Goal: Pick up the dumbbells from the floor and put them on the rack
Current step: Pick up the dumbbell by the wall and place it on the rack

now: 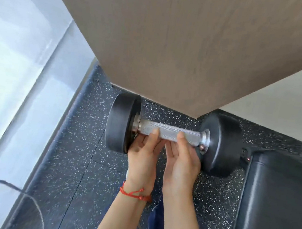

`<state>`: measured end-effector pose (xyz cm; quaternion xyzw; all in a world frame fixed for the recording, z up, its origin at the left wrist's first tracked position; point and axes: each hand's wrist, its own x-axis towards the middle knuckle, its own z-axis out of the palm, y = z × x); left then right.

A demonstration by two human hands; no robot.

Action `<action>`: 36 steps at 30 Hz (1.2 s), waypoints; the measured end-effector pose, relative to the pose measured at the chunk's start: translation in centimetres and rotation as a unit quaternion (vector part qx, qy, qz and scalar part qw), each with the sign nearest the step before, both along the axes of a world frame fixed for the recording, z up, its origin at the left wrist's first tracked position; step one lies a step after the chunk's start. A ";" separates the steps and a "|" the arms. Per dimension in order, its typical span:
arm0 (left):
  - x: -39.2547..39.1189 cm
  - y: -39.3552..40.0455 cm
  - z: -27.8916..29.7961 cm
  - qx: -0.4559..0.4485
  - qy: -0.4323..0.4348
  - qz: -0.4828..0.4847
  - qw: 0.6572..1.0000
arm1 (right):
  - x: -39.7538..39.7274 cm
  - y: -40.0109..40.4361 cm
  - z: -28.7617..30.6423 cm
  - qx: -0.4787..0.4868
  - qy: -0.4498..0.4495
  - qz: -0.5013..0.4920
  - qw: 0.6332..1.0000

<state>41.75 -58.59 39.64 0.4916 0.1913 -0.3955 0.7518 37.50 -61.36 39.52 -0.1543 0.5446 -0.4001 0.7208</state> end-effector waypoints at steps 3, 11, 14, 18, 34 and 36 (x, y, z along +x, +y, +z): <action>2.0 0.4 5.5 -0.030 -0.021 0.015 0.999 | 2.3 0.0 5.6 -0.035 -0.025 0.027 0.999; 6.5 1.8 15.3 -0.075 -0.072 0.066 0.992 | 7.2 0.8 15.6 -0.089 -0.051 0.093 0.990; 7.8 2.4 17.1 -0.086 -0.084 0.095 0.988 | 8.5 1.3 17.8 -0.104 -0.061 0.118 0.986; 9.5 2.5 19.3 -0.094 -0.091 0.140 0.982 | 10.4 1.1 19.9 -0.107 -0.075 0.176 0.976; 11.2 7.6 25.3 -0.055 -0.168 0.404 0.897 | 14.7 5.0 26.3 -0.037 -0.167 0.420 0.891; 10.8 8.5 25.6 -0.045 -0.164 0.434 0.885 | 14.8 5.9 26.6 -0.033 -0.173 0.450 0.876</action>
